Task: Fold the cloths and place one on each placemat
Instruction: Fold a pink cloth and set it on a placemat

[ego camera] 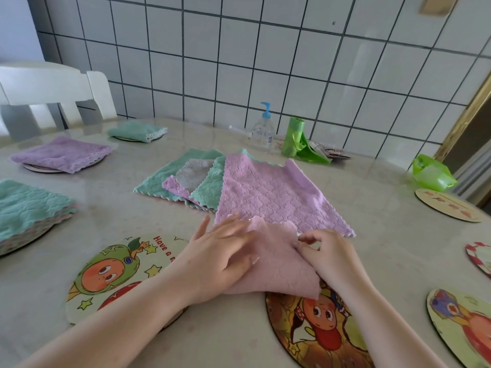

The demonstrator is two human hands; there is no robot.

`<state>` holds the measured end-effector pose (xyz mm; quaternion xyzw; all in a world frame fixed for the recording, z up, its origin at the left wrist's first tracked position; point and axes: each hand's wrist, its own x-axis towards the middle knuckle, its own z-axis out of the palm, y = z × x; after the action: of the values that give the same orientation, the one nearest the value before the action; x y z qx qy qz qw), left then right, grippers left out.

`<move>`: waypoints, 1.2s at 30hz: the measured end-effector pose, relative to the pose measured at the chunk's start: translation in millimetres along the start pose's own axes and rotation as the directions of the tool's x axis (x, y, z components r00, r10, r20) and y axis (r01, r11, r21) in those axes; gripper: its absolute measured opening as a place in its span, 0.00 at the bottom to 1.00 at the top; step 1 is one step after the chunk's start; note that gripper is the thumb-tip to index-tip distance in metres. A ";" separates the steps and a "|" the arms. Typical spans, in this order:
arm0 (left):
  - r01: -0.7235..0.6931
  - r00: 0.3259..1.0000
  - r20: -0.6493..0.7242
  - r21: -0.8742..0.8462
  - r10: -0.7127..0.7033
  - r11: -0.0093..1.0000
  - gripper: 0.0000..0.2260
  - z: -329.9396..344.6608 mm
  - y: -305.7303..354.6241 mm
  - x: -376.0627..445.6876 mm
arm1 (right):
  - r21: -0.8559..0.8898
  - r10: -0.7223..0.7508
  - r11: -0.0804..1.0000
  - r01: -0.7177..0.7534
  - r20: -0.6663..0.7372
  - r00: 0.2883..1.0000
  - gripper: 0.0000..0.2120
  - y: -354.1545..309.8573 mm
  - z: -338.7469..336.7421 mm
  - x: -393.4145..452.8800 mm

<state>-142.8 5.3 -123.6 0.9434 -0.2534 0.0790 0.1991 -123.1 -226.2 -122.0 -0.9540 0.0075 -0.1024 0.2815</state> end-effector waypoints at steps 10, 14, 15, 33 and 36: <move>-0.015 0.983 0.183 0.096 -0.003 0.995 0.33 6.5 3.2 2.4 | 0.203 0.031 0.979 -0.015 -0.078 0.996 0.04 -0.5 -2.2 0.8; -0.020 0.979 0.203 0.115 -0.003 0.993 0.33 6.1 4.2 3.0 | 0.093 0.016 0.996 -0.010 -0.066 0.998 0.05 2.1 -0.3 2.4; -0.025 0.979 0.206 0.111 0.002 0.993 0.32 6.1 3.2 3.7 | 0.076 -0.022 0.997 0.029 -0.100 0.995 0.07 2.5 -0.5 1.8; 0.075 0.956 0.269 0.172 -0.120 0.982 0.39 -1.7 -7.9 1.7 | -0.050 -0.237 0.960 0.275 0.378 0.895 0.31 2.9 -12.9 -24.2; 0.184 0.976 0.091 0.142 -0.198 0.973 0.37 -11.1 -13.8 -8.6 | -0.099 -0.182 0.974 0.202 0.183 0.966 0.19 14.7 -19.2 -18.9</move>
<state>-143.7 24.7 -120.3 0.9774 -0.1656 0.0267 0.1290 -144.8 -247.5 -117.8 -0.9704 -0.1035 -0.0457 0.2134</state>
